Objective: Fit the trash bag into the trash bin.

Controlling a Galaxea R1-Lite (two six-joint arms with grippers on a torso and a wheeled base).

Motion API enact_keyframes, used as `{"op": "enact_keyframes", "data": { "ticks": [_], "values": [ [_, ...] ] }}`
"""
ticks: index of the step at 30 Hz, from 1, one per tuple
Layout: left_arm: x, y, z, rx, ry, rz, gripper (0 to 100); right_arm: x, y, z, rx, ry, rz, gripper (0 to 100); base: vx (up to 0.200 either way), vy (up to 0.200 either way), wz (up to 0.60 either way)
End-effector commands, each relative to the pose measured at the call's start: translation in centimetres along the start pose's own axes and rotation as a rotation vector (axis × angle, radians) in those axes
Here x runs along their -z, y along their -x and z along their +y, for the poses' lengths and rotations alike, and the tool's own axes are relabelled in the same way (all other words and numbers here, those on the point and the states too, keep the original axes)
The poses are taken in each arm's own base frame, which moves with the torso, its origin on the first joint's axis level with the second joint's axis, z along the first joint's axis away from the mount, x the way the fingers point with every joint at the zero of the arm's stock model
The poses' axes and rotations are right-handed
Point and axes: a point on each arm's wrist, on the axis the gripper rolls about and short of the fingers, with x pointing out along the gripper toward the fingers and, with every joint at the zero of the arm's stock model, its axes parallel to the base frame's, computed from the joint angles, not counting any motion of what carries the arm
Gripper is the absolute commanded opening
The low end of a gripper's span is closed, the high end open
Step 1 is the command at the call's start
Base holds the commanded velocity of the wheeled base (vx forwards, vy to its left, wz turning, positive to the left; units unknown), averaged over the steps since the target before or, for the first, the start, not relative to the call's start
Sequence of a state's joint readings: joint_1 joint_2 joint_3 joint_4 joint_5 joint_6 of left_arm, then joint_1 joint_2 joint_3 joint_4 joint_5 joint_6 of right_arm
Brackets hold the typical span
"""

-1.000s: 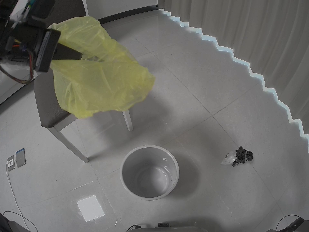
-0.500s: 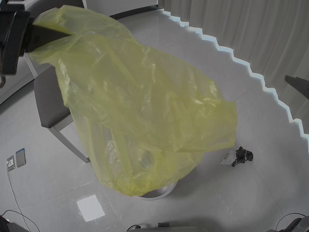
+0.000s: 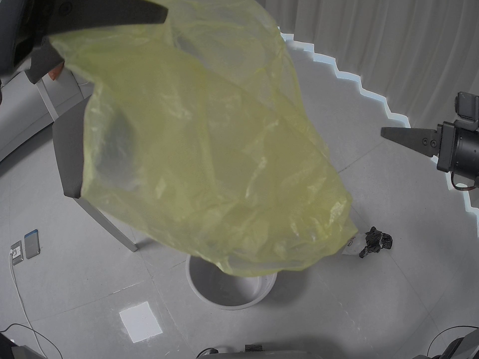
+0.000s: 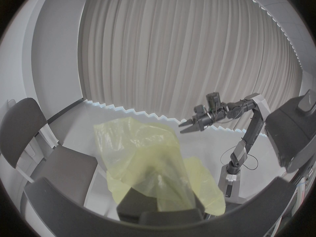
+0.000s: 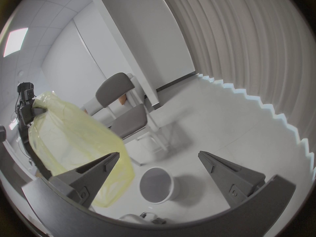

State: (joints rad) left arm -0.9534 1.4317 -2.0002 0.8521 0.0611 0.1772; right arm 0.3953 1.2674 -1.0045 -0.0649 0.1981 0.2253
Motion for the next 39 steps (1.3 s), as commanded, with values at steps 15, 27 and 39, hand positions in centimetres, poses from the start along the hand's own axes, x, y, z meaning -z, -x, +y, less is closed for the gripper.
{"op": "enact_keyframes", "data": {
  "ticks": [15,27,39],
  "values": [
    [-1.1,1.7,0.2,-0.015,0.026,-0.137,0,2.5,-8.5,3.6,-0.100,-0.058,0.065,100,0.000,0.000,0.00],
    [-2.0,2.4,0.4,-0.031,0.031,-0.232,0,3.0,-8.3,5.1,-0.149,-0.047,0.087,100,0.000,0.000,0.00],
    [-2.3,3.3,0.5,-0.040,0.034,-0.283,0,3.3,-8.1,6.3,-0.173,-0.064,0.092,100,0.000,0.000,0.00]
  ]
}}
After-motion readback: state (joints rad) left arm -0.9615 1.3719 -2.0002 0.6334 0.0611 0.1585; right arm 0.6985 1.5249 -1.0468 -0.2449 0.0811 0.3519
